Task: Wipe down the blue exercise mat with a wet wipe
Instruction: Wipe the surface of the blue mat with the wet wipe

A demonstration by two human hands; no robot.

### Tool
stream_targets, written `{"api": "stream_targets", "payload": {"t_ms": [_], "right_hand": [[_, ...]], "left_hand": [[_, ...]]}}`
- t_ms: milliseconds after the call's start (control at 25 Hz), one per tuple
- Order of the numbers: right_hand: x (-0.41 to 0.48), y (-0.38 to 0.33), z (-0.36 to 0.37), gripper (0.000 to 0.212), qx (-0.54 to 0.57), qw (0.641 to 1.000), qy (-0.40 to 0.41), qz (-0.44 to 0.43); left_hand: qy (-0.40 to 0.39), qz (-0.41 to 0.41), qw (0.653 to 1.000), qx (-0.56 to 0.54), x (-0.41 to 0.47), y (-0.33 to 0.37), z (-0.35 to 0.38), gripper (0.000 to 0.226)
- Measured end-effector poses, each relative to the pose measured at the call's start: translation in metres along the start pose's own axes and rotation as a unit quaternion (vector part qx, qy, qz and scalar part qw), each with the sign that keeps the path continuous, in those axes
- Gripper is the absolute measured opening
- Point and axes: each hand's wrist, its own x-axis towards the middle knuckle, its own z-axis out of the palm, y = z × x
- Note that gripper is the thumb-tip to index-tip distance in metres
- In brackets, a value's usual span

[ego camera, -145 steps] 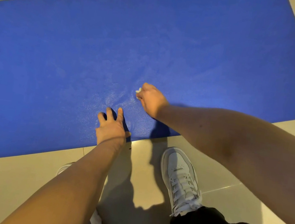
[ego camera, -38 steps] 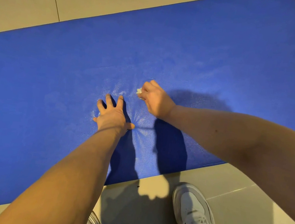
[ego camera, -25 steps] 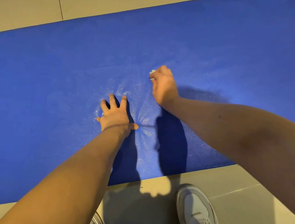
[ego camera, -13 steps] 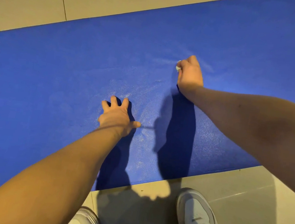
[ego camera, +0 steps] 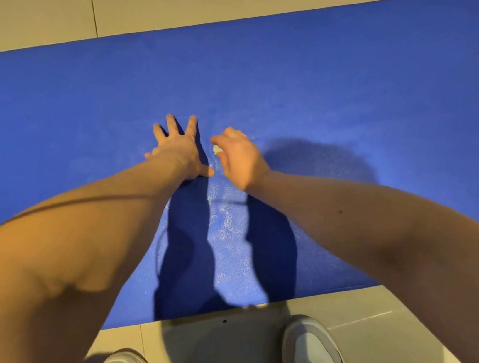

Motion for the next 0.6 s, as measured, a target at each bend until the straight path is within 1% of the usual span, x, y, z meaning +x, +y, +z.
{"api": "stream_targets", "payload": {"t_ms": [40, 80, 120, 200, 280, 360, 400, 480, 520, 600], "right_hand": [[0.002, 0.008, -0.006, 0.017, -0.011, 1.0, -0.008, -0.015], [0.006, 0.019, -0.016, 0.018, -0.012, 1.0, 0.007, -0.015], [0.012, 0.035, -0.026, 0.019, -0.003, 0.999, 0.039, 0.01], [0.02, 0.065, -0.048, 0.024, -0.003, 0.991, 0.091, 0.097], [0.028, 0.084, -0.055, 0.028, -0.024, 0.98, 0.09, 0.178], [0.033, 0.078, -0.046, 0.026, -0.022, 0.971, 0.108, 0.214], [0.035, 0.067, -0.04, 0.023, -0.013, 0.969, 0.119, 0.214], [0.038, 0.043, -0.022, 0.017, 0.017, 0.975, 0.121, 0.183], [0.037, 0.032, -0.014, 0.017, 0.027, 0.983, 0.1, 0.154], [0.034, 0.013, -0.006, 0.02, 0.007, 0.995, 0.057, 0.076]], "left_hand": [[-0.01, -0.003, 1.0, 0.01, 0.001, 0.001, -0.001, 0.135], [-0.013, -0.003, 1.0, 0.014, 0.001, 0.002, -0.002, 0.135], [-0.011, -0.001, 1.0, 0.011, 0.0, 0.002, -0.002, 0.135], [-0.004, -0.002, 1.0, 0.0, -0.002, 0.001, -0.002, 0.134], [-0.004, -0.009, 1.0, -0.004, -0.003, 0.001, -0.003, 0.134], [-0.005, -0.009, 1.0, -0.006, -0.003, 0.002, -0.003, 0.135], [-0.005, -0.008, 1.0, -0.006, -0.004, 0.003, -0.003, 0.135], [0.001, -0.008, 1.0, -0.005, -0.004, 0.002, -0.003, 0.134], [0.005, -0.008, 1.0, -0.006, -0.004, 0.002, -0.002, 0.134], [0.011, -0.008, 1.0, -0.004, -0.004, 0.001, -0.001, 0.134]]}}
